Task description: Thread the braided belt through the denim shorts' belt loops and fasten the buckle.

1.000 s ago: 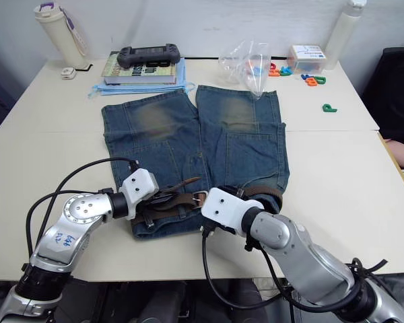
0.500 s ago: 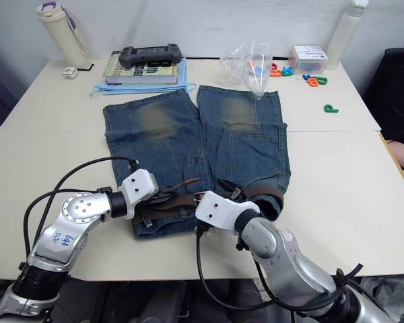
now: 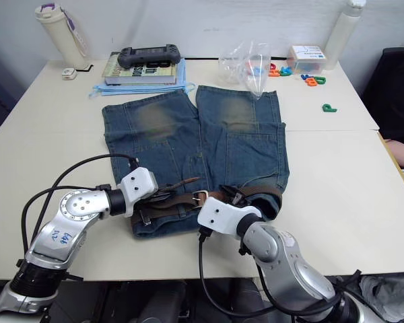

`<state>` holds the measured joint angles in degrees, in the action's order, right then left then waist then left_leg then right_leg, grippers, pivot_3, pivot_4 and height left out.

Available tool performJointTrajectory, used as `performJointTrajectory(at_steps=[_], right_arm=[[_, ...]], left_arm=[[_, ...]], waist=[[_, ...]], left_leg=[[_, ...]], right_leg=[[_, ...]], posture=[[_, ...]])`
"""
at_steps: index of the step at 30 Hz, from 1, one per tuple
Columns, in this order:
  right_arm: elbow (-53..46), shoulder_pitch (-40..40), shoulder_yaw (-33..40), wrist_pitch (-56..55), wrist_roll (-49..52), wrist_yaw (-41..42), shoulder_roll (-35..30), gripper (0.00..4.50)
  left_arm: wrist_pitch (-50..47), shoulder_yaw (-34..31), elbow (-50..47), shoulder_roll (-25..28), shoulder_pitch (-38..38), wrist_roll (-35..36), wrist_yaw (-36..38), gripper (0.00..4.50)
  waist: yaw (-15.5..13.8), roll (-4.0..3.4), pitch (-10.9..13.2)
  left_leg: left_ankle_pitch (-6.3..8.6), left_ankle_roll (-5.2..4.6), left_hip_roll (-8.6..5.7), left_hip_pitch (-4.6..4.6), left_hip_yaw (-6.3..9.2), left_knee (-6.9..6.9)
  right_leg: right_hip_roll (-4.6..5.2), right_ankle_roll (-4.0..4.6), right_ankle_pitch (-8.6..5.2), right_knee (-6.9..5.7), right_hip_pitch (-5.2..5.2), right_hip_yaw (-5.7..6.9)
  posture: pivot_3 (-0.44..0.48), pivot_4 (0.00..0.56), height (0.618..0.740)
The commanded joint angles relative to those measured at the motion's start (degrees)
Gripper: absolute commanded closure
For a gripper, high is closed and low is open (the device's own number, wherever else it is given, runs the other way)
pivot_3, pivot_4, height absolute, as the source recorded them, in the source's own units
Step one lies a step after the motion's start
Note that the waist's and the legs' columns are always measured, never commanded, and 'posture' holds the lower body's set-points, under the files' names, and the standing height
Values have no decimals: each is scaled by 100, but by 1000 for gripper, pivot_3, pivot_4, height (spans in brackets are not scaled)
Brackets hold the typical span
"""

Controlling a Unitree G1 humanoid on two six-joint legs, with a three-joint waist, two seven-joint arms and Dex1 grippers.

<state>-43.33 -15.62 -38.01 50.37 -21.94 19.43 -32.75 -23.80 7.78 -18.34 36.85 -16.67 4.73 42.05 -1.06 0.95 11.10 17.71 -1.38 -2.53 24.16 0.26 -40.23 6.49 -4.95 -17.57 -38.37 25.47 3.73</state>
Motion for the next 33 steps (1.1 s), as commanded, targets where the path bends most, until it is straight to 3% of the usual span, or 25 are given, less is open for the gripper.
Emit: performJointTrajectory(at_steps=[1,9,20,23,26,30,31,33], right_arm=[[-43,17,-12,-126,-314,-68,165,1480],[7,97,91,-231,-607,-25,386,4423],[45,25,181,-504,-790,141,601,4486],[-80,141,217,-553,-746,490,338,4486],[-172,220,337,-652,-755,639,193,3637],[-295,283,502,-767,-760,852,49,1643],[-301,297,523,-798,-768,890,34,1382],[-290,327,506,-881,-815,961,-14,1382]], left_arm=[[32,-54,-206,20,40,-85,-92,4500],[-5,-57,-162,16,72,-130,-152,4500],[-104,-47,-95,3,60,-132,-175,4500],[-98,-38,-81,-10,51,-137,-181,4500],[-82,-26,-66,-16,44,-140,-176,4500],[-73,-24,-53,-27,39,-133,-171,4500],[-75,-25,-49,-33,37,-130,-173,4500],[-74,-23,-48,-39,43,-128,-174,4500]], waist=[[1,0,0],[0,1,0],[0,1,0],[-6,1,-1],[-8,1,-1],[-3,2,-1],[-6,2,-1],[-9,2,-1]], left_leg=[[0,0,0,0,0,-2],[0,0,0,1,-2,-31],[9,-10,2,6,-3,-77],[10,-11,2,6,-4,-78],[12,-15,2,7,-5,-80],[12,-15,4,6,-6,-80],[12,-15,3,6,-6,-81],[13,-15,3,6,-7,-81]], right_leg=[[0,0,0,-4,0,0],[0,0,0,-29,3,-5],[-1,2,-1,-58,3,-9],[-1,2,-1,-59,3,-10],[-1,2,-1,-60,3,-10],[-2,2,-2,-61,3,-11],[-1,2,-2,-61,3,-11],[-1,2,-2,-61,3,-12]], posture=[[0,150,667],[0,150,667],[0,150,667],[0,150,667],[0,150,667],[0,150,667],[0,150,667],[0,150,667]])
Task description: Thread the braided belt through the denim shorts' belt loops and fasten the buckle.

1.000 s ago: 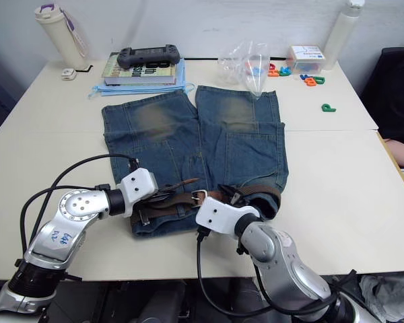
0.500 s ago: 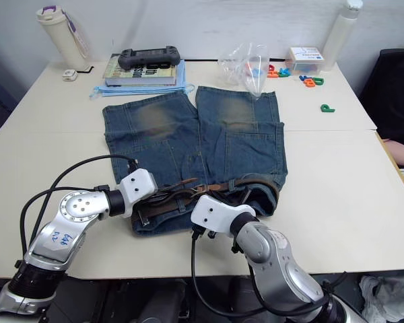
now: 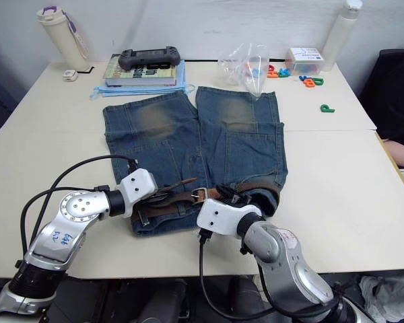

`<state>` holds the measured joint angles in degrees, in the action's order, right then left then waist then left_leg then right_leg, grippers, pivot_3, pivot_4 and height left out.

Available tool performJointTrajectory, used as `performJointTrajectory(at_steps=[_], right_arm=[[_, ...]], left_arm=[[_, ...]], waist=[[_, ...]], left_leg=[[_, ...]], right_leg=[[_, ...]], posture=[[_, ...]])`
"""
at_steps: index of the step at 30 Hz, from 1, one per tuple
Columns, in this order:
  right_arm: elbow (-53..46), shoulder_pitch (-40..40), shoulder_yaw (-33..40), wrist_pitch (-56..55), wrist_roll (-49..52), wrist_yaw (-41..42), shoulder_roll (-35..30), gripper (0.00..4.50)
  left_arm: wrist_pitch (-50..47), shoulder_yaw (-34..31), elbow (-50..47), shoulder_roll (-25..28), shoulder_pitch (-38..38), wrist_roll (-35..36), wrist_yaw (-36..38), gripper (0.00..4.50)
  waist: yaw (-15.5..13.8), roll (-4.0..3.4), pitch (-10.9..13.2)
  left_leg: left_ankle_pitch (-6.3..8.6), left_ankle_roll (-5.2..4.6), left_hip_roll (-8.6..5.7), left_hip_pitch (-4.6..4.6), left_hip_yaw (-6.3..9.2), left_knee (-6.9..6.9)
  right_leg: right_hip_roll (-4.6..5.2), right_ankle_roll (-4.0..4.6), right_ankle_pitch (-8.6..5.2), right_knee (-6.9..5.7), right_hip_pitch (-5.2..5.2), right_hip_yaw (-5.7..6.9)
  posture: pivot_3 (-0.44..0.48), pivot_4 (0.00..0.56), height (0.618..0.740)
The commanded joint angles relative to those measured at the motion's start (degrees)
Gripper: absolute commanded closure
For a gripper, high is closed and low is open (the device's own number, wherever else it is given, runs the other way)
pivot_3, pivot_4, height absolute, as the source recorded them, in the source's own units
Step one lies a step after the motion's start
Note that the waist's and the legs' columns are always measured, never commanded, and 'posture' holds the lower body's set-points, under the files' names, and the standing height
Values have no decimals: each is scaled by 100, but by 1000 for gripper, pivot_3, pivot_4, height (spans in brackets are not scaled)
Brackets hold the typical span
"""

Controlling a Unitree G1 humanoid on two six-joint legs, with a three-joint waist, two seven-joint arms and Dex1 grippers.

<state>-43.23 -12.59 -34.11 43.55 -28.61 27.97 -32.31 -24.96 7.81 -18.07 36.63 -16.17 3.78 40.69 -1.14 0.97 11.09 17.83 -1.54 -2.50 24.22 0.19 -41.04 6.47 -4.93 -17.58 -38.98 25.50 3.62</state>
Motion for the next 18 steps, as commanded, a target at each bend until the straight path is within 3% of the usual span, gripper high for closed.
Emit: performJointTrajectory(at_steps=[1,18], right_arm=[[-303,56,111,-241,-167,139,-76,1382],[231,160,122,-801,-1426,497,-257,1382]], left_arm=[[36,-28,-78,-22,-5,-30,-41,4500],[-28,-39,-118,-59,-2,23,-30,4500]], waist=[[-1,0,0],[-7,1,-1]], left_leg=[[0,0,0,0,0,0],[0,0,0,0,-2,-2]], right_leg=[[0,0,0,0,0,0],[0,0,0,-1,0,-2]], posture=[[0,150,667],[0,150,667]])
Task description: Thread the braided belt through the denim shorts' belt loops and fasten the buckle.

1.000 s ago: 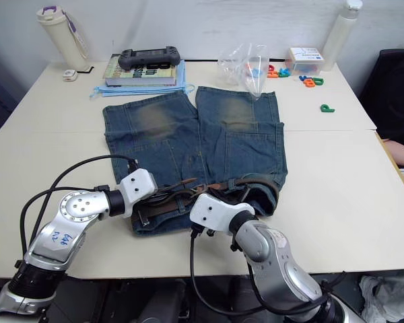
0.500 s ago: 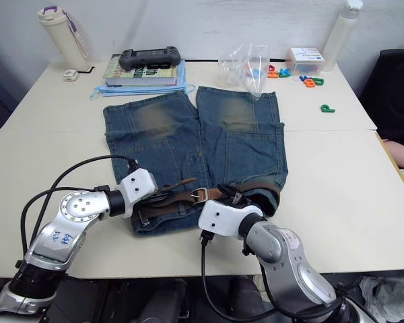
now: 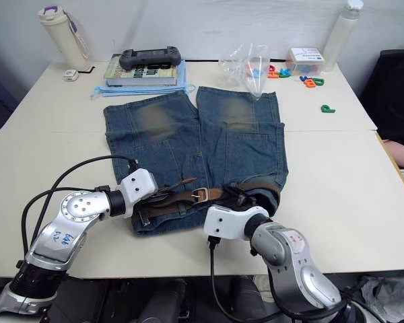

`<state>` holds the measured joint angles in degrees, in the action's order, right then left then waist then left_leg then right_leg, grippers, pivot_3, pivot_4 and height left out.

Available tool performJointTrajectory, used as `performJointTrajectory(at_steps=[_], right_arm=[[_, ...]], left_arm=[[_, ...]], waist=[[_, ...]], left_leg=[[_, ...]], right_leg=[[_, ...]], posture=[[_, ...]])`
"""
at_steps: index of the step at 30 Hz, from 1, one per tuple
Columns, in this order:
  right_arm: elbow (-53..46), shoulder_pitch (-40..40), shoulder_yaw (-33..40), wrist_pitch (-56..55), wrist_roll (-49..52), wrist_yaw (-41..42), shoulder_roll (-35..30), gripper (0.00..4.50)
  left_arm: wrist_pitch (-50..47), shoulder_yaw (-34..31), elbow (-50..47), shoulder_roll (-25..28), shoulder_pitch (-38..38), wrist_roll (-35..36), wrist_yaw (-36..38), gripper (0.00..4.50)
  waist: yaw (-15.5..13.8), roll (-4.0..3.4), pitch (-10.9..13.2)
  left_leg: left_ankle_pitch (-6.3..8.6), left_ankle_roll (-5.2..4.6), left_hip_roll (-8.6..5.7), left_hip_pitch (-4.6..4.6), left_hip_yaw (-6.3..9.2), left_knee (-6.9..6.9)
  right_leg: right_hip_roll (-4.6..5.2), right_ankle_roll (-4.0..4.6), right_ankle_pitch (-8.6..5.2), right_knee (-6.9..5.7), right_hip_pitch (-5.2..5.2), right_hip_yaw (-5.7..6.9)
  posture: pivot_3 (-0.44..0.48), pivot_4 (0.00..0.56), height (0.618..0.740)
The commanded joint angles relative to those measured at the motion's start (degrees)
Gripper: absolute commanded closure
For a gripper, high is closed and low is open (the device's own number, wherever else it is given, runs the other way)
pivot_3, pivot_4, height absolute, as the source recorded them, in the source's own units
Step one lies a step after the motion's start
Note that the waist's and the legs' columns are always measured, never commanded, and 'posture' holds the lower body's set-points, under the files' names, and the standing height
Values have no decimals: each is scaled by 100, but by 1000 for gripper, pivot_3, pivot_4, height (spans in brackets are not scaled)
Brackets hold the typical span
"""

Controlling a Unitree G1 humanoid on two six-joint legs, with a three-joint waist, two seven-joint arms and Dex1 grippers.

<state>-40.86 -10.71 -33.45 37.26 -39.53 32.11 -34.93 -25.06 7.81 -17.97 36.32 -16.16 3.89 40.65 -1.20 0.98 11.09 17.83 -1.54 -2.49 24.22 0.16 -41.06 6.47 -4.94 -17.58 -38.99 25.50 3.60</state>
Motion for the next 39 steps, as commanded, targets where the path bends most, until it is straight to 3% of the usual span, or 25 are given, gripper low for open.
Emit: performJointTrajectory(at_steps=[1,14,21,25,39], right_arm=[[23,-20,44,-207,-388,110,20,1382],[472,-224,-59,-557,-895,200,1023,1382],[496,-23,187,-545,-948,237,1241,4391],[527,-32,314,-483,-994,263,1341,4459],[960,-703,502,-1786,-1212,155,915,4459]], left_arm=[[-18,-39,-128,-30,-5,16,-25,4500],[-55,-19,-129,-71,-41,-1,-56,4500],[-66,-30,-153,-55,-24,-9,-86,4500],[-47,-25,-145,-46,-3,-23,-94,4500],[34,17,9,-165,-68,-68,-197,4500]], waist=[[-2,0,0],[1,4,-2],[9,4,-2],[8,4,-2],[15,4,-2]], left_leg=[[0,0,0,0,0,0],[0,2,-2,0,-2,-4],[0,3,-1,-1,-3,-5],[0,4,-1,0,-3,-5],[0,4,-1,-1,-7,-9]], right_leg=[[0,0,0,0,0,0],[-1,0,0,-6,2,-2],[-2,0,0,-9,3,-3],[-2,0,0,-9,4,-4],[-3,0,0,-14,5,-6]], posture=[[0,150,667],[0,150,667],[0,150,667],[0,150,667],[0,150,667]])
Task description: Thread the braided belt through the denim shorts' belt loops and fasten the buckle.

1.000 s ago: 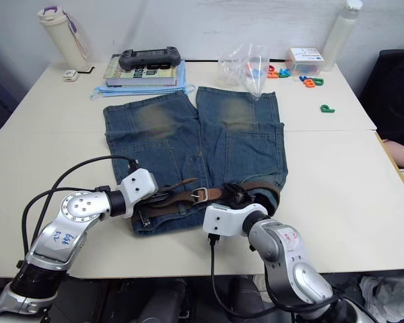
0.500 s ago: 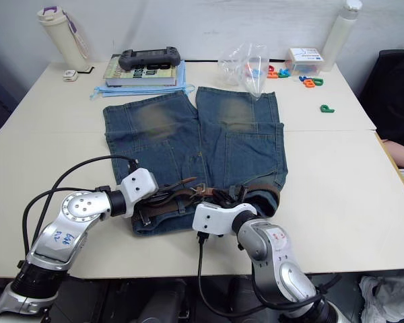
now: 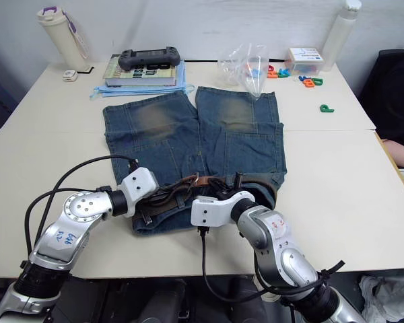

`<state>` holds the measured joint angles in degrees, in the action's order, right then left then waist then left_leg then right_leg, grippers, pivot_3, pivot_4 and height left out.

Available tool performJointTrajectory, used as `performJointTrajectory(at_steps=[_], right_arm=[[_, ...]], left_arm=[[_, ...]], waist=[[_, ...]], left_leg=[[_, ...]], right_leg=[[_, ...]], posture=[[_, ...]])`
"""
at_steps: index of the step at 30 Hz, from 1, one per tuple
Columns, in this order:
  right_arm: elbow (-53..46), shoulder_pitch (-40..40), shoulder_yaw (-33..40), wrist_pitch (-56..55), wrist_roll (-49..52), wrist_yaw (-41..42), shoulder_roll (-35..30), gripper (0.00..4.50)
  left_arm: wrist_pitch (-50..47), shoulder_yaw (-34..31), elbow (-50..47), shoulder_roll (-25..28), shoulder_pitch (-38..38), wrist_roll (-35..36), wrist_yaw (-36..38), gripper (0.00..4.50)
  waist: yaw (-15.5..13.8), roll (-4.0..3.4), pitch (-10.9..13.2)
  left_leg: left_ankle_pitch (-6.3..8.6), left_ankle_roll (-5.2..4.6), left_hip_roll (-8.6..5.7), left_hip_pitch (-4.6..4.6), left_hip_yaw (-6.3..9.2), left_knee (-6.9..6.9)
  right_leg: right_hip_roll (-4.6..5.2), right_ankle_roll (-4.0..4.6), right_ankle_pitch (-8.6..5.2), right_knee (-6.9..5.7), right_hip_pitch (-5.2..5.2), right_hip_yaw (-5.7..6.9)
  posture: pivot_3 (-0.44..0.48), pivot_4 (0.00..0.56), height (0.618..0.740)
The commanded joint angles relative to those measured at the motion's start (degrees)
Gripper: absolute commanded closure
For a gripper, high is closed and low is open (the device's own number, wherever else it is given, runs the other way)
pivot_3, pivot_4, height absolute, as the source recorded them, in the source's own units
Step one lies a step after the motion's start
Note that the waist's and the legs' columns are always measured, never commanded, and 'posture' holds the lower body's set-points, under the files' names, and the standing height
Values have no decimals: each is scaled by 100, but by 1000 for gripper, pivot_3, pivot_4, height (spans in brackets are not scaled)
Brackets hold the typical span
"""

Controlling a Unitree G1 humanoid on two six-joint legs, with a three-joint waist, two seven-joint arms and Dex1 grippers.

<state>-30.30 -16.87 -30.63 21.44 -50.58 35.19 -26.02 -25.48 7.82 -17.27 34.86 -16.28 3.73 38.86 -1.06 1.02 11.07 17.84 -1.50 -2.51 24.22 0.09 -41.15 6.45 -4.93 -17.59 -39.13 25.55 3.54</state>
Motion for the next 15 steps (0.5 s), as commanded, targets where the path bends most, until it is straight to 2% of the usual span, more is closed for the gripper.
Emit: performJointTrajectory(at_steps=[1,15], right_arm=[[-81,-81,237,-239,-117,-153,37,4459],[-2,9,410,-339,-225,-132,290,4459]], left_arm=[[77,16,-60,-18,-55,-55,-18,4500],[219,-49,62,508,-122,-158,321,4500]], waist=[[2,0,0],[40,0,0]], left_leg=[[0,0,0,0,-1,0],[0,0,1,0,-1,-2]], right_leg=[[0,0,0,0,0,-1],[0,1,-1,-7,3,-3]], posture=[[0,150,667],[0,150,667]])
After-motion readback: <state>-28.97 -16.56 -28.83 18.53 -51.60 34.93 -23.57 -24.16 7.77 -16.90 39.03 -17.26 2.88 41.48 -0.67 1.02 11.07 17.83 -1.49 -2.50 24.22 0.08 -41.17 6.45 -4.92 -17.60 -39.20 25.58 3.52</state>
